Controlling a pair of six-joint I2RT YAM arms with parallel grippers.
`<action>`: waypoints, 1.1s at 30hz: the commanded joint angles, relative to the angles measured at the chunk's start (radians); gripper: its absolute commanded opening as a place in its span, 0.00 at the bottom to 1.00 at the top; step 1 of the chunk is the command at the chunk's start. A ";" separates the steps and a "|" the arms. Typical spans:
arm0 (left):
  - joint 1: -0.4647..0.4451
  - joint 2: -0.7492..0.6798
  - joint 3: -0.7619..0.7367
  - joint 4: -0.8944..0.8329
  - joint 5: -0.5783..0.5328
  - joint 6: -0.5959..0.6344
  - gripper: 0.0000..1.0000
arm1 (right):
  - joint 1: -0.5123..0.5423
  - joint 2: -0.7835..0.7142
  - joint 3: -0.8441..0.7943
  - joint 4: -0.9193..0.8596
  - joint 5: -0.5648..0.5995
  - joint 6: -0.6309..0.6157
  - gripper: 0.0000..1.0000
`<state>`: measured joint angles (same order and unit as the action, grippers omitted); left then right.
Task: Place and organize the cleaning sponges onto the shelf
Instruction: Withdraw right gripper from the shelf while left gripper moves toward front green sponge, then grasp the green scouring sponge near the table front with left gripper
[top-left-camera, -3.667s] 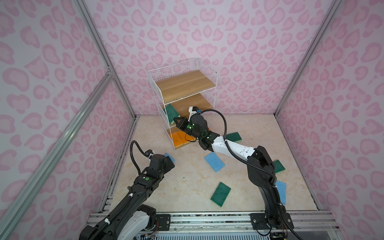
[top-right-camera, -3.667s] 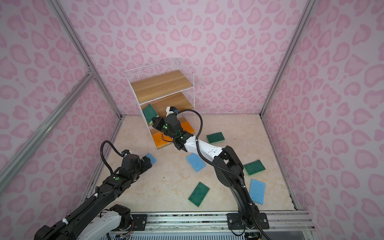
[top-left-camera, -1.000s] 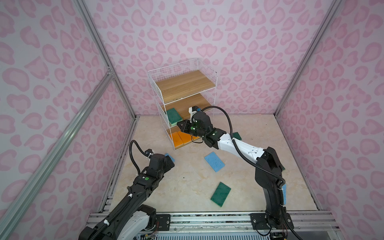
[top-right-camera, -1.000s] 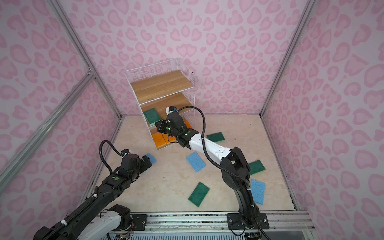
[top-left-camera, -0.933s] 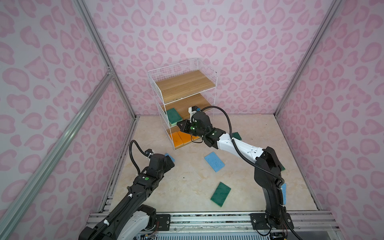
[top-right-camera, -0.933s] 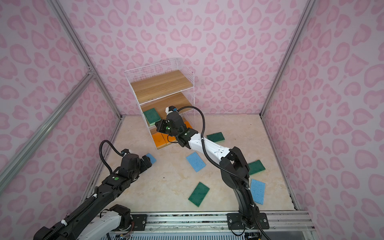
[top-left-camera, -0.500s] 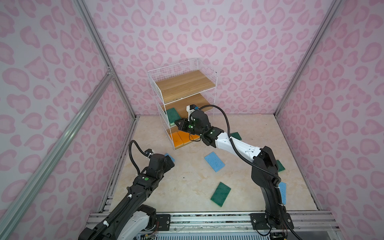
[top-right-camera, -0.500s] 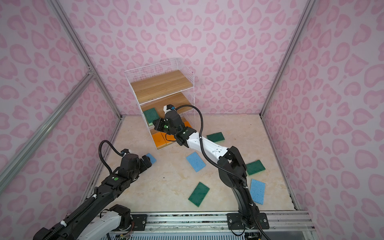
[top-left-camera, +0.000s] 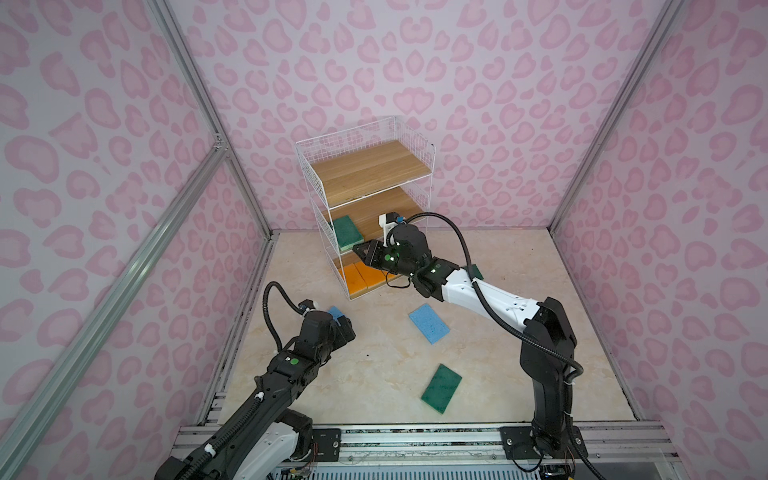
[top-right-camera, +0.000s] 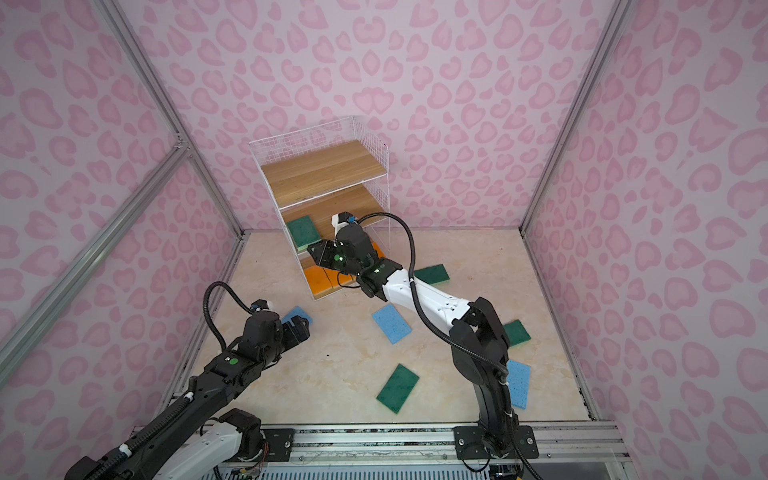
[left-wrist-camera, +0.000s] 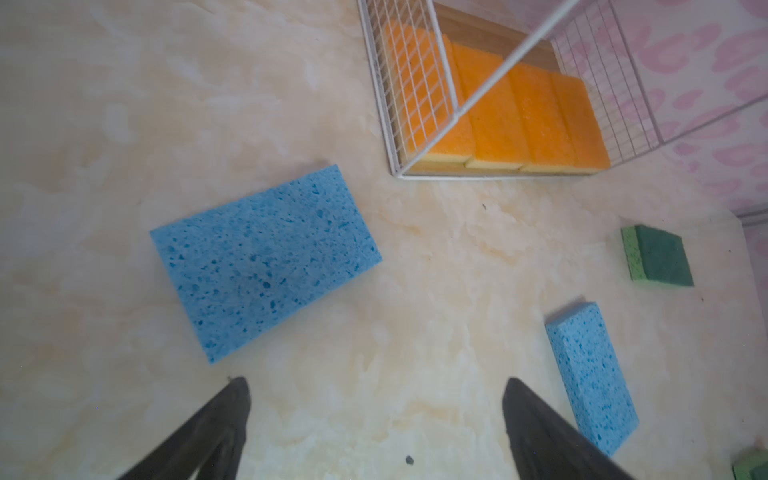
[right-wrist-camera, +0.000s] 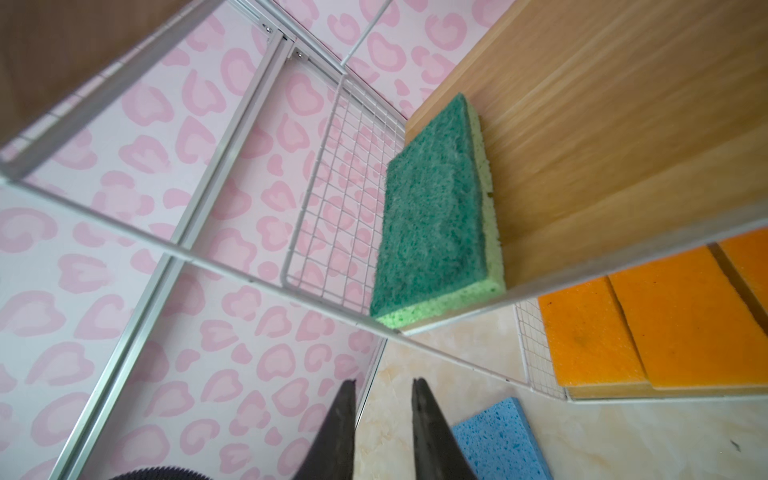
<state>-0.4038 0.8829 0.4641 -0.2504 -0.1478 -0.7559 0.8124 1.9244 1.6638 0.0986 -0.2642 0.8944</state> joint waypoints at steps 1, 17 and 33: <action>-0.059 0.023 0.001 0.054 0.073 0.030 0.89 | -0.015 -0.080 -0.125 0.025 -0.020 -0.033 0.31; -0.477 0.416 0.166 0.138 0.144 0.171 0.66 | -0.419 -0.704 -0.926 0.030 -0.096 -0.009 0.37; -0.631 0.708 0.389 0.100 0.267 0.308 0.61 | -0.748 -0.802 -1.076 0.013 -0.326 -0.043 0.38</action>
<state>-1.0286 1.5711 0.8246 -0.1333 0.1036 -0.4793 0.0799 1.1149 0.5934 0.1032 -0.5251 0.8711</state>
